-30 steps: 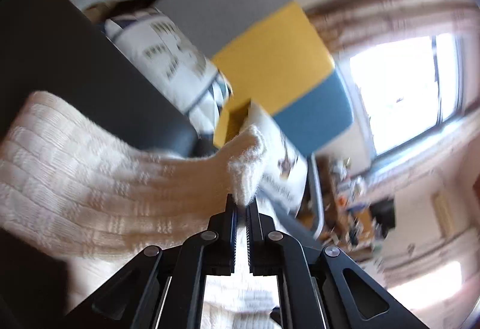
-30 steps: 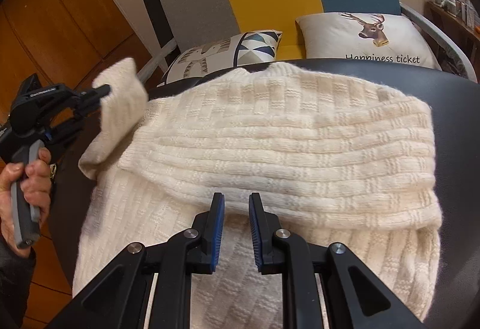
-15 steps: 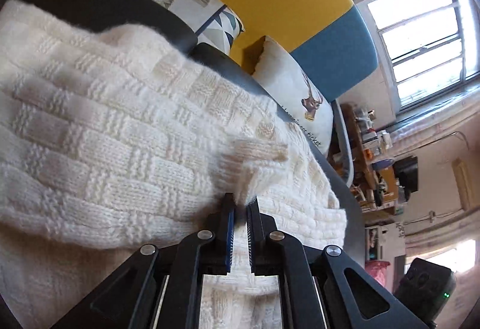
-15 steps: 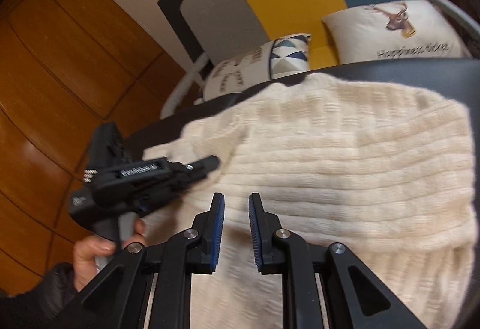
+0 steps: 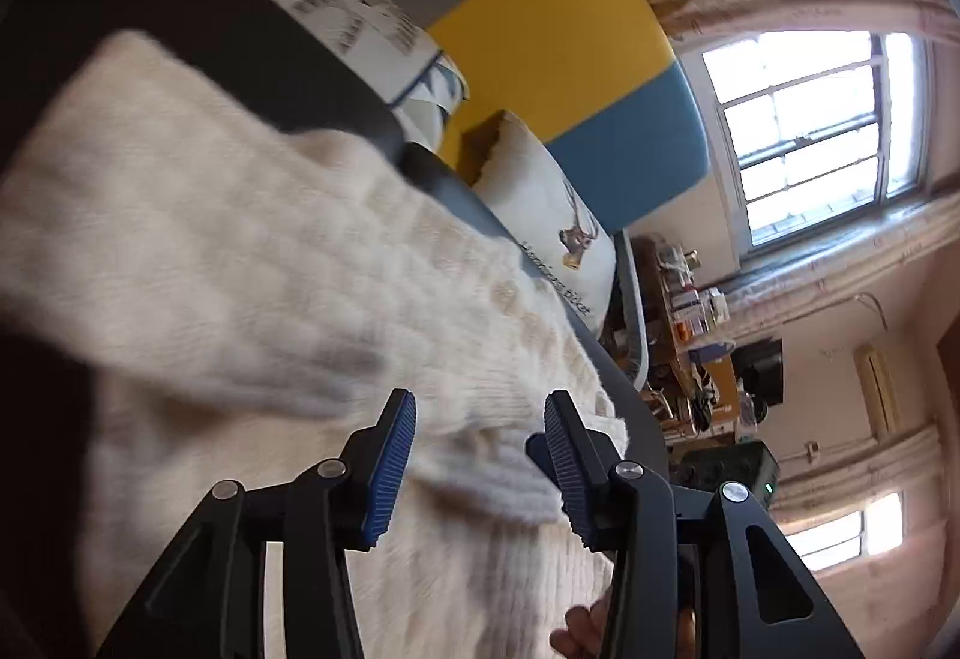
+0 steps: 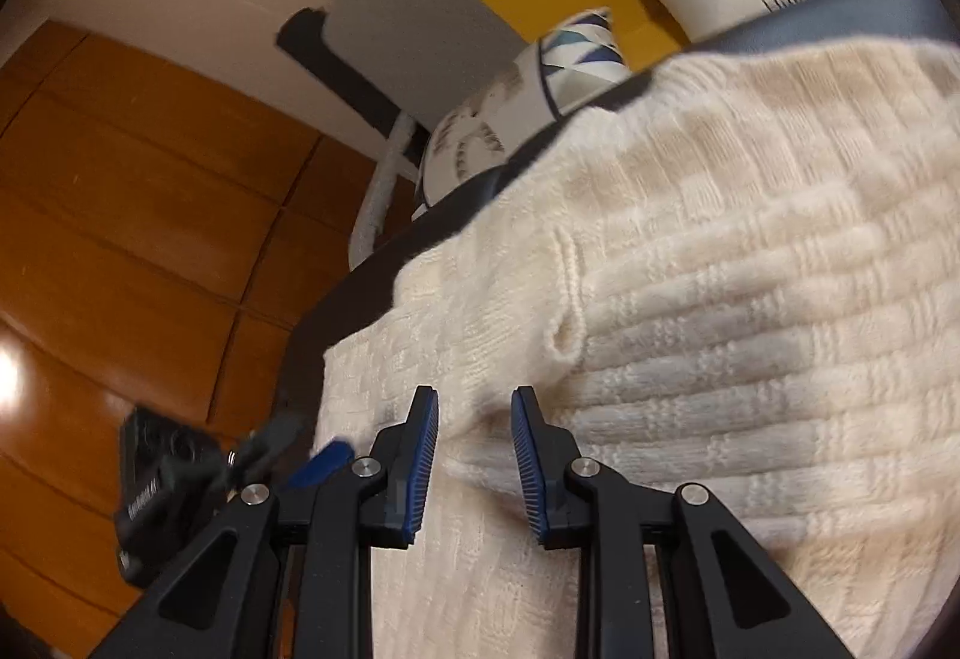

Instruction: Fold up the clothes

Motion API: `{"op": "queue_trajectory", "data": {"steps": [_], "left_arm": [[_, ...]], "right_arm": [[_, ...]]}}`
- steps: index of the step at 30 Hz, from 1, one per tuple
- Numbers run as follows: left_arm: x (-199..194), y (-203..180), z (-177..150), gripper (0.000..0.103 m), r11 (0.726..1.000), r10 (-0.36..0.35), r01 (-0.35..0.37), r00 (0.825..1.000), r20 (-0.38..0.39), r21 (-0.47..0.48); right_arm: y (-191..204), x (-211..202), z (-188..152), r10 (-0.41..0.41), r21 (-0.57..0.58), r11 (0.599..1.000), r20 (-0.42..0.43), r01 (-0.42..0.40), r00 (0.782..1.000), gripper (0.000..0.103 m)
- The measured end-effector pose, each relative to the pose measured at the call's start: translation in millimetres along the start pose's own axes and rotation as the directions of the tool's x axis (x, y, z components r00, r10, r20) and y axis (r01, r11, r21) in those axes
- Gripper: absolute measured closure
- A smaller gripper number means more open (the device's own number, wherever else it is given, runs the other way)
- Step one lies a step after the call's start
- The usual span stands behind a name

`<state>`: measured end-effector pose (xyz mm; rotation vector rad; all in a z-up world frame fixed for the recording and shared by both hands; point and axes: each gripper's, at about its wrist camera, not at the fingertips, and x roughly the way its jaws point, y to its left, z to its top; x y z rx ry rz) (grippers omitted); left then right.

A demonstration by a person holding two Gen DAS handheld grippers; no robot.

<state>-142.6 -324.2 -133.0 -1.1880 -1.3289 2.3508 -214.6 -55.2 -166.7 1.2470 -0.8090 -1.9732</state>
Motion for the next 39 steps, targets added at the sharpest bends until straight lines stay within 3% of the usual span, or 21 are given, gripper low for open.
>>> {"op": "queue_trajectory", "data": {"steps": [7,13,15,16,18,21,23,27,31,36,39], "left_arm": [[-52.5,53.1,-2.1,0.058,0.998,0.028,-0.027,0.999,0.031,-0.050],[-66.9,80.4,-2.8,0.058,0.996,0.033,-0.028,0.998,0.047,-0.087],[-69.9,87.8,-0.5,0.058,0.993,0.023,-0.018,0.998,0.050,-0.114],[-71.4,91.0,1.0,0.058,0.992,0.004,0.002,0.999,0.052,-0.128],[-74.3,98.0,4.7,0.057,0.983,-0.010,0.020,0.998,0.055,-0.181],[-74.9,109.2,9.7,0.054,0.954,-0.079,0.095,0.995,0.067,-0.284],[-74.0,115.9,11.8,0.050,0.933,-0.107,0.132,0.990,0.092,-0.336],[-66.4,129.9,9.7,0.049,0.858,-0.146,0.195,0.979,0.139,-0.476],[-56.8,136.3,8.4,0.049,0.797,-0.150,0.240,0.967,0.204,-0.554],[-37.3,135.6,10.7,0.049,0.749,-0.148,0.269,0.959,0.242,-0.606],[-25.4,131.9,14.5,0.049,0.740,-0.139,0.271,0.957,0.254,-0.616]], "right_arm": [[-25.2,9.5,-8.6,-0.003,0.204,0.979,0.081,-0.014,0.997,0.079],[-7.3,30.2,-5.6,-0.105,0.176,0.980,0.090,0.088,0.990,0.077],[1.9,40.5,-1.6,-0.169,0.137,0.978,0.072,0.158,0.983,0.081],[7.0,46.5,0.8,-0.214,0.107,0.972,0.056,0.208,0.975,0.092],[20.3,54.0,5.6,-0.288,0.014,0.957,0.042,0.288,0.957,0.097],[45.4,53.1,9.4,-0.317,-0.096,0.942,0.053,0.321,0.947,0.098],[60.6,45.7,14.6,-0.292,-0.141,0.944,0.066,0.299,0.954,0.098],[101.6,40.8,30.3,-0.259,-0.238,0.932,0.088,0.273,0.962,0.098],[141.9,31.9,47.8,-0.235,-0.319,0.911,0.116,0.260,0.965,0.098],[174.3,7.5,61.7,-0.206,-0.381,0.892,0.134,0.242,0.969,0.098],[187.2,3.1,68.7,-0.210,-0.416,0.874,0.140,0.250,0.968,0.098]]}}
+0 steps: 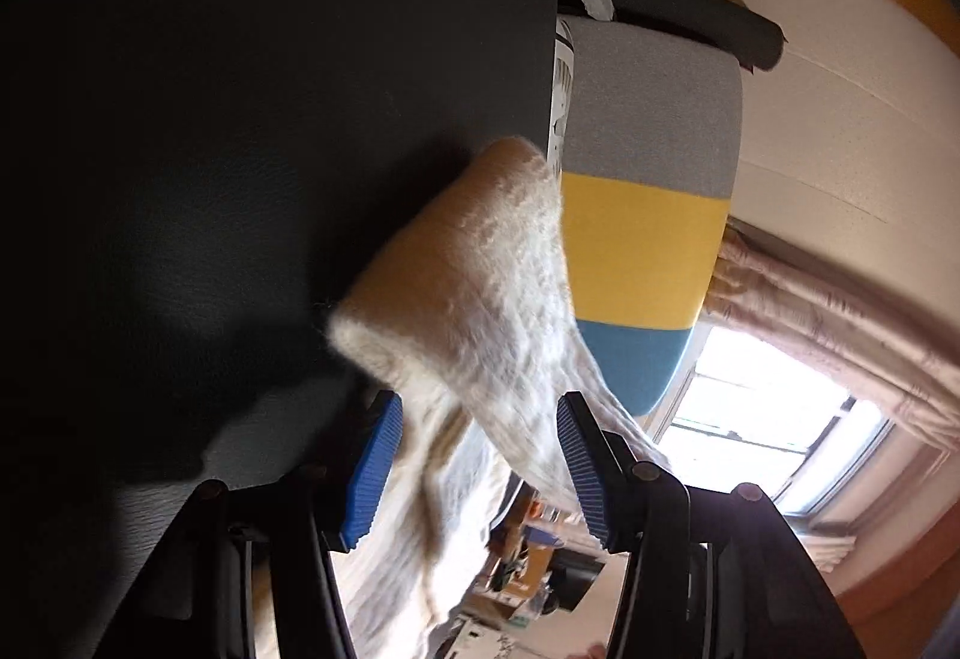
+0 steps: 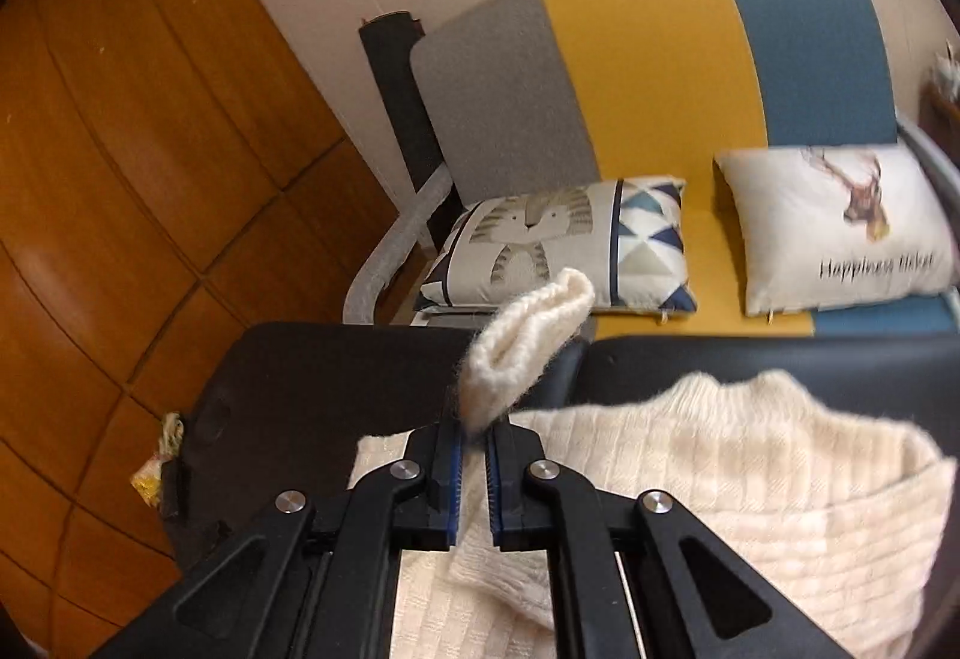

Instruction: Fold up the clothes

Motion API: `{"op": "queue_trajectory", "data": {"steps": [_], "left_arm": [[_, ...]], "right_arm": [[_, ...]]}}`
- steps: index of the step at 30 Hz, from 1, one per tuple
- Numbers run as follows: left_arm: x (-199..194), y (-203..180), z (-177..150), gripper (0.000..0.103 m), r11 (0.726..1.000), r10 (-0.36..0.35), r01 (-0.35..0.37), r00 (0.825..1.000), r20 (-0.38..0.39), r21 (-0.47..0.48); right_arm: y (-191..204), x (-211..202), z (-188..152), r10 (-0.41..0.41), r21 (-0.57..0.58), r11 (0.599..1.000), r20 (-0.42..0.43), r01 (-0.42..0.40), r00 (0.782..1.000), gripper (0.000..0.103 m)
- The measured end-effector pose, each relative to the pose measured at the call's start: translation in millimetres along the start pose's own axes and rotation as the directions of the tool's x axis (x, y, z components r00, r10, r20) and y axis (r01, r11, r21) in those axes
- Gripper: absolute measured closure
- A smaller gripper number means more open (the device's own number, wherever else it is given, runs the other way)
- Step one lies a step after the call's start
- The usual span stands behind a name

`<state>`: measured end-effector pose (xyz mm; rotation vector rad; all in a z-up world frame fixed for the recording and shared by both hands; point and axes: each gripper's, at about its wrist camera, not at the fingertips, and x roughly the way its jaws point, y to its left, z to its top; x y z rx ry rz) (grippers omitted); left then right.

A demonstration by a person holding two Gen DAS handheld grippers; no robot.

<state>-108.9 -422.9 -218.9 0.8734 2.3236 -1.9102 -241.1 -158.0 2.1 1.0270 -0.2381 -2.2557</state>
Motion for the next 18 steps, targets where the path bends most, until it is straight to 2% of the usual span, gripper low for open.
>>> {"op": "queue_trajectory", "data": {"steps": [4,8,12,15,18], "left_arm": [[8.9,0.6,7.8,0.049,0.999,-0.014,0.015,1.000,0.028,-0.047],[7.9,-3.8,6.7,0.049,0.996,-0.066,0.066,0.998,0.004,-0.063],[12.4,-16.6,6.2,0.049,1.000,-0.014,0.014,1.000,0.015,0.019],[22.8,-12.5,10.6,0.049,0.999,0.042,-0.043,0.999,0.017,0.013],[29.3,-4.2,16.5,0.051,0.998,0.057,-0.057,0.998,0.030,-0.014]], "right_arm": [[5.8,-6.5,12.2,0.006,-0.029,1.000,0.007,-0.006,1.000,0.098],[11.7,-10.6,19.1,0.018,-0.059,0.998,0.010,-0.018,1.000,0.098],[13.1,-16.1,19.7,0.024,-0.077,0.997,0.024,-0.022,0.999,0.098],[2.1,-28.9,24.8,0.031,-0.053,0.998,0.056,-0.028,0.998,0.098],[-25.8,-48.3,23.5,0.020,-0.015,1.000,0.101,-0.019,0.995,0.098]]}}
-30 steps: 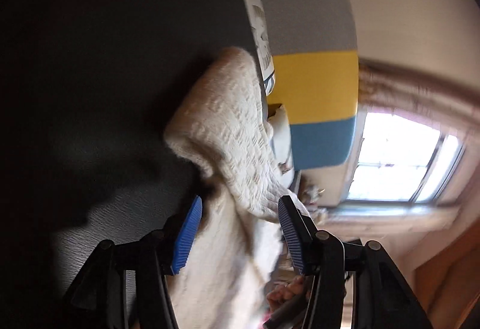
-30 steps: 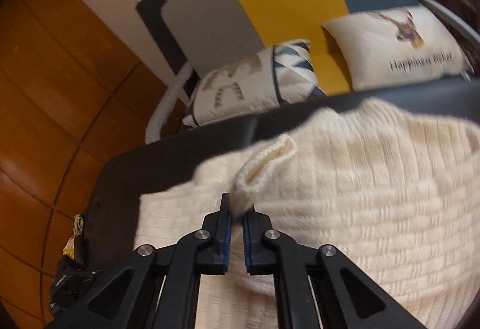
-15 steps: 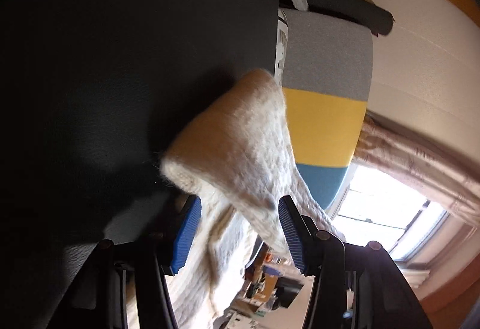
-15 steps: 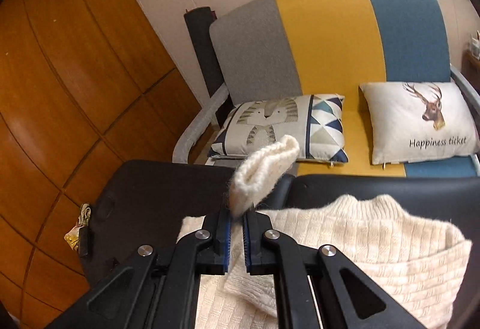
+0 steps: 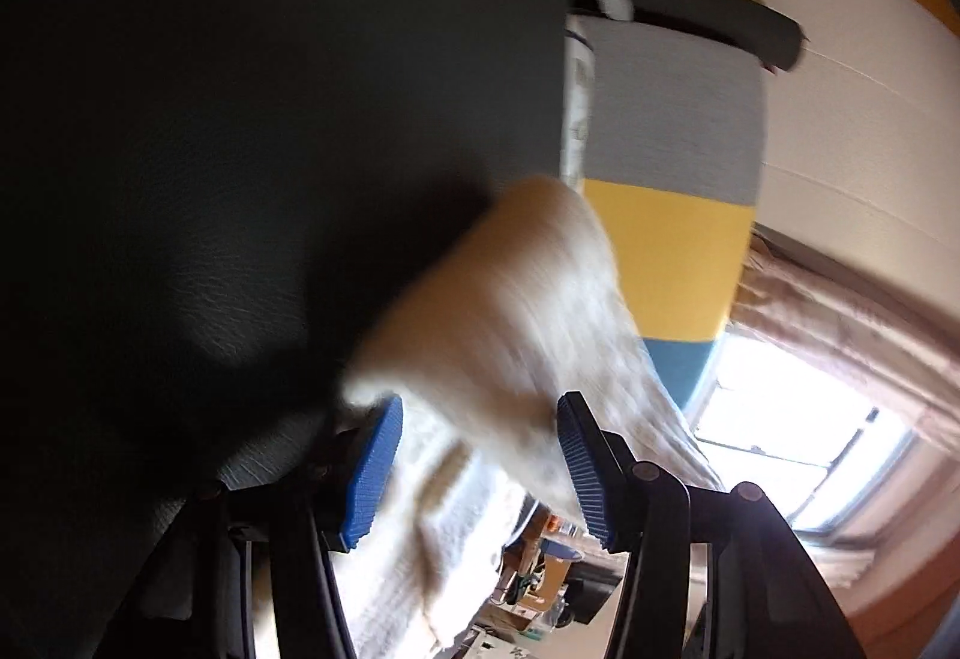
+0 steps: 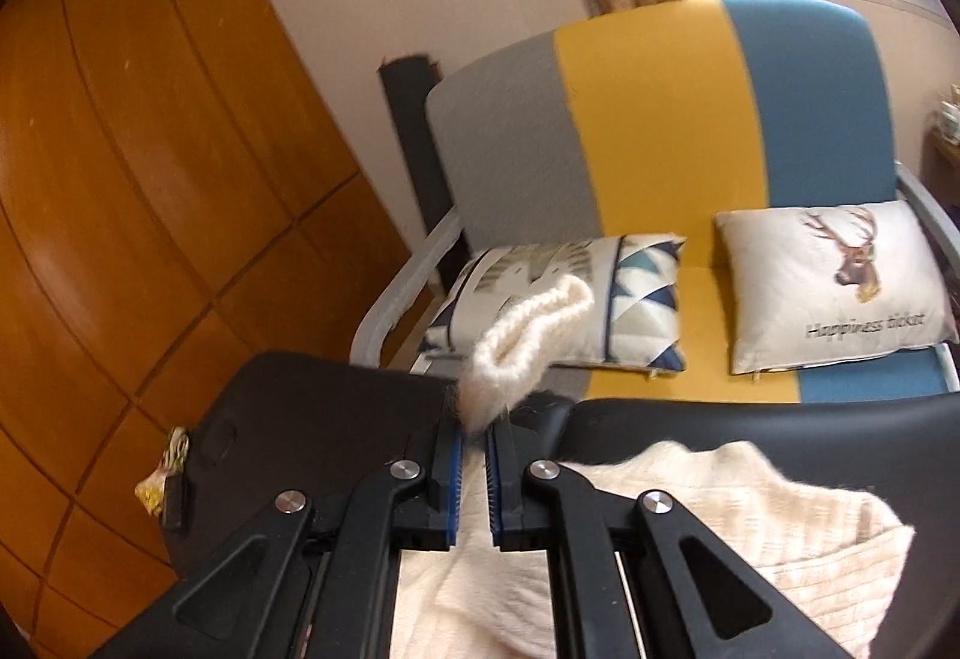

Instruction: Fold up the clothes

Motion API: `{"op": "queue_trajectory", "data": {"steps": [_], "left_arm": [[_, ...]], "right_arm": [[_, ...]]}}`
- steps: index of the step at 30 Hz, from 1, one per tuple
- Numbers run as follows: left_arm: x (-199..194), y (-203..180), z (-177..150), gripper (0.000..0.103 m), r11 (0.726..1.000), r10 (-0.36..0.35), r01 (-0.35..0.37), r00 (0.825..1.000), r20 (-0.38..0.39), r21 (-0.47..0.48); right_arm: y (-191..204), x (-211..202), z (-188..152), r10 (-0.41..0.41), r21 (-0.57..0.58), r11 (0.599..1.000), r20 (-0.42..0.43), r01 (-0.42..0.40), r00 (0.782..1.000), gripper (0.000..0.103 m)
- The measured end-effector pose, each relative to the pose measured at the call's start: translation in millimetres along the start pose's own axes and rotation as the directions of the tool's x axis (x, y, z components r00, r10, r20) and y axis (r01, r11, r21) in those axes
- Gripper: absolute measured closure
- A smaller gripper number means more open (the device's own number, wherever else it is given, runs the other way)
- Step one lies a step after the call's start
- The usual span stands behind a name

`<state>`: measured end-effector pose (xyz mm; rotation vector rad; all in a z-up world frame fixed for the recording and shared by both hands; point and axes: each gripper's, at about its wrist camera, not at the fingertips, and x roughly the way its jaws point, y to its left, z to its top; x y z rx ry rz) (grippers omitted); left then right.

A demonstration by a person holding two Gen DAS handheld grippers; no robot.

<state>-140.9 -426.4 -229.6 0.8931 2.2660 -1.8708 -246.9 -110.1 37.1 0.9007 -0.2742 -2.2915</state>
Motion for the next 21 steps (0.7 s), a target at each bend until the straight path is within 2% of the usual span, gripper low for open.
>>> {"op": "queue_trajectory", "data": {"steps": [4,9,16,21], "left_arm": [[4.6,-8.0,-0.4,0.053,0.998,0.023,-0.024,1.000,0.010,0.050],[11.9,-10.4,-5.5,0.073,0.990,0.082,-0.084,0.996,0.022,0.113],[14.1,-26.7,-17.0,0.090,0.953,0.134,-0.141,0.990,0.043,0.267],[21.2,-44.3,-35.0,0.094,0.908,0.127,-0.130,0.991,0.034,0.399]], "right_arm": [[-54.5,-14.8,-23.1,-0.030,0.101,0.994,-0.005,0.030,1.000,0.098],[-125.6,-5.7,-86.4,-0.086,0.234,0.966,-0.107,0.109,0.991,0.098],[-172.3,3.6,-136.0,-0.102,0.317,0.935,-0.182,0.156,0.978,0.098],[-172.9,-33.3,-138.2,-0.059,0.306,0.949,-0.062,0.075,0.996,0.098]]}}
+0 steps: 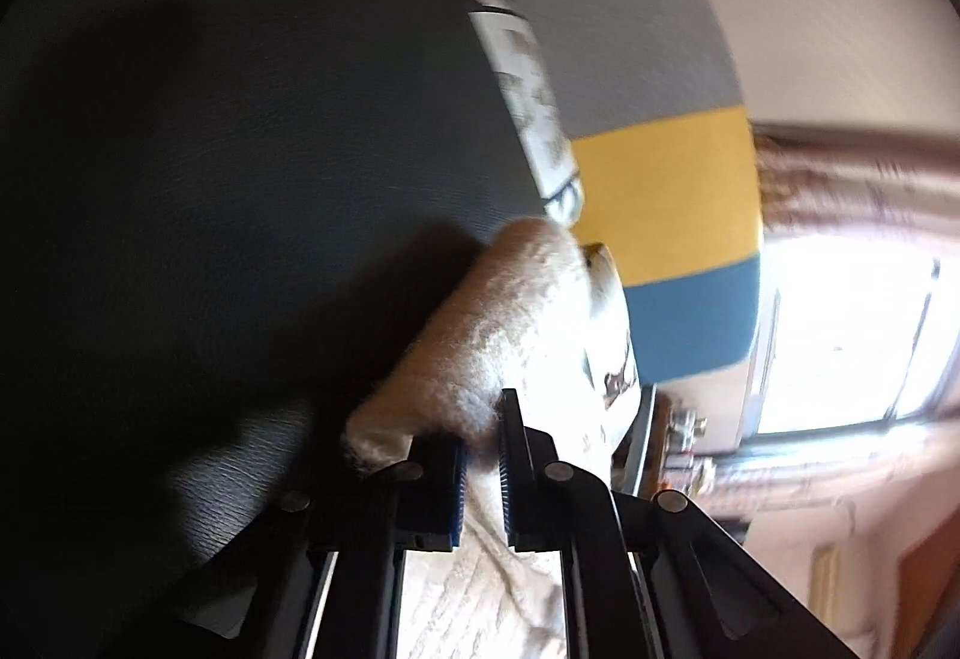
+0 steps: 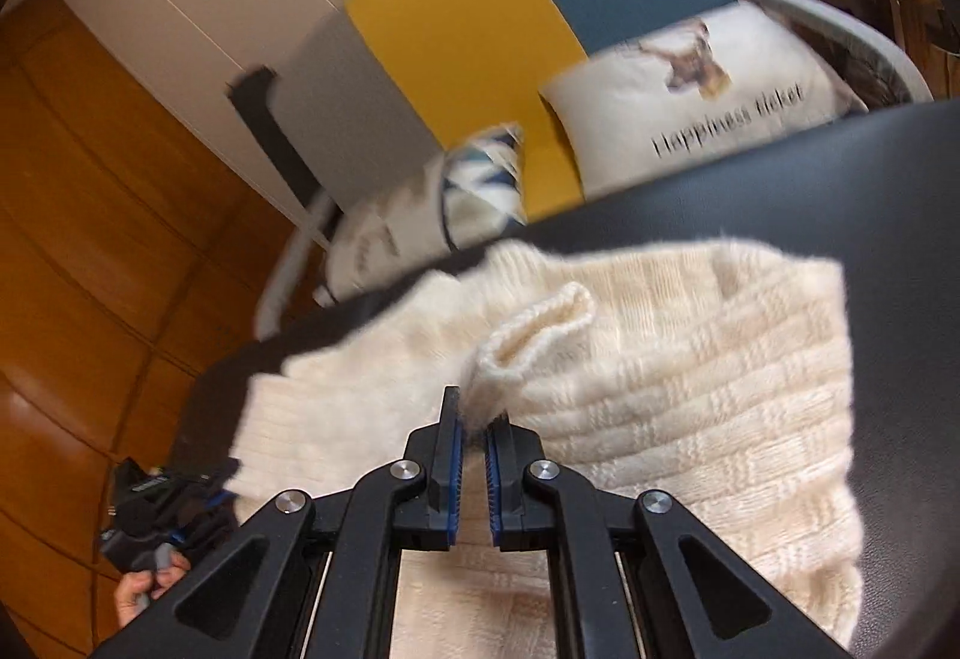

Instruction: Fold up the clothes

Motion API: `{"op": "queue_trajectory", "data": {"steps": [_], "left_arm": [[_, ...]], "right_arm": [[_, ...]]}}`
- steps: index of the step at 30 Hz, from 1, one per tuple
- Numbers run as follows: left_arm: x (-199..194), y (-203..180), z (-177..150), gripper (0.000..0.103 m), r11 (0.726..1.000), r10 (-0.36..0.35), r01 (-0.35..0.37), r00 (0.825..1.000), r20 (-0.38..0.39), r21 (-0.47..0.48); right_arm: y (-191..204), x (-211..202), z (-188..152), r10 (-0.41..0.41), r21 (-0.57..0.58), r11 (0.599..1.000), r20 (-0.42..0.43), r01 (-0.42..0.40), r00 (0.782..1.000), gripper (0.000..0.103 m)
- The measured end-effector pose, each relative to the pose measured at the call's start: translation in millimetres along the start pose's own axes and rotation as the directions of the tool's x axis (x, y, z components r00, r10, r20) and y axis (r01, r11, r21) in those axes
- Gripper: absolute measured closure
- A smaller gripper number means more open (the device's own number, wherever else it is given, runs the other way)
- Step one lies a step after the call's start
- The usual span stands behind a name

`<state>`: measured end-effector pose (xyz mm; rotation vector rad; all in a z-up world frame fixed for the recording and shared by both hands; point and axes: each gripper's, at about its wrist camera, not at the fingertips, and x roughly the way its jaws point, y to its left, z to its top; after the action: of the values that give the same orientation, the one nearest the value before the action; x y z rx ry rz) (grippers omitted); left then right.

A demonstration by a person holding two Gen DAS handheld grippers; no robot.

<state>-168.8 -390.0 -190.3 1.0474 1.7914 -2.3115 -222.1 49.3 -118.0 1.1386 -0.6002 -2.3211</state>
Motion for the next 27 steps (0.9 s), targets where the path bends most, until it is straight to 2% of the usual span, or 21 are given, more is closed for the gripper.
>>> {"op": "queue_trajectory", "data": {"steps": [3,7,10,14,18,21,24,25,27], "left_arm": [[4.6,-4.8,-9.0,0.094,0.997,0.032,-0.032,0.999,-0.011,0.070],[21.0,-10.0,-6.1,0.094,0.991,0.089,-0.085,0.995,-0.035,0.101],[27.5,-11.4,-6.1,0.094,0.984,0.122,-0.114,0.991,-0.049,0.139],[21.2,1.7,-10.3,0.094,0.981,0.123,-0.112,0.990,-0.065,0.157],[18.7,4.2,-12.8,0.092,0.983,0.084,-0.064,0.990,-0.112,0.174],[14.2,7.3,-11.5,0.090,0.988,0.059,-0.037,0.988,-0.145,0.150],[-8.6,17.8,-7.1,0.089,0.996,-0.030,0.040,0.992,-0.125,0.080],[-18.4,22.4,-5.8,0.089,0.997,-0.048,0.055,0.993,-0.110,0.060],[-36.3,30.0,-4.1,0.089,0.996,-0.084,0.086,0.993,-0.078,0.031]], "right_arm": [[-13.5,2.2,-15.1,-0.040,0.015,0.999,-0.027,0.040,0.999,0.098],[-43.9,23.4,-33.0,-0.106,0.085,0.990,-0.098,0.115,0.990,0.098],[-49.1,25.9,-37.0,-0.107,0.099,0.988,-0.092,0.116,0.990,0.098],[-39.9,16.0,-36.6,-0.117,0.078,0.990,-0.040,0.120,0.992,0.098],[-43.3,10.7,-41.2,-0.137,0.063,0.988,-0.037,0.139,0.990,0.098],[-51.9,15.9,-43.7,-0.111,0.095,0.989,-0.060,0.116,0.992,0.096],[-58.7,1.4,-41.5,-0.055,0.141,0.988,-0.026,0.058,0.998,0.088],[-58.6,-7.2,-40.6,-0.059,0.133,0.989,-0.004,0.059,0.998,0.085],[-53.9,-27.4,-39.5,-0.128,0.094,0.988,0.041,0.124,0.991,0.083]]}}
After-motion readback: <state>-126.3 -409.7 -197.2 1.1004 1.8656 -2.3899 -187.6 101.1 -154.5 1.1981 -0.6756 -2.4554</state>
